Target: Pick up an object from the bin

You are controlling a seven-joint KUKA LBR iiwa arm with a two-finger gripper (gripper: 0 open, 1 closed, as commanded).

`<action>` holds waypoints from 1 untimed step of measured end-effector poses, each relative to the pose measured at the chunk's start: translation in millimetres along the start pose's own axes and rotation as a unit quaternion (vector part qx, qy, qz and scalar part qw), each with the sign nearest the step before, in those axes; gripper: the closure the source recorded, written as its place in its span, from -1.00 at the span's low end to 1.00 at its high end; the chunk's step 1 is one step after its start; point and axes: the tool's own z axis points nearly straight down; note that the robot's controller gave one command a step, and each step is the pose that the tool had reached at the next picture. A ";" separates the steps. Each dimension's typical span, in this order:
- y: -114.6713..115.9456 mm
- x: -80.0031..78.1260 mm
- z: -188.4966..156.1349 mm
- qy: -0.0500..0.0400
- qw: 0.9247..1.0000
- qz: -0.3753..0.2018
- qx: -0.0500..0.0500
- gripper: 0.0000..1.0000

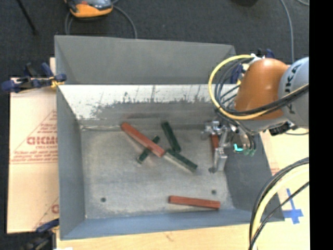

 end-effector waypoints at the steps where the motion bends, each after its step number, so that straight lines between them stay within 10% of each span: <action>1: 0.1 -2.1 -4.2 -0.004 1.000 -0.001 0.001 -1.00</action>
Offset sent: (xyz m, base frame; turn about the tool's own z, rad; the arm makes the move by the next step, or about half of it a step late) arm 0.0050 0.0489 -0.0317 0.1848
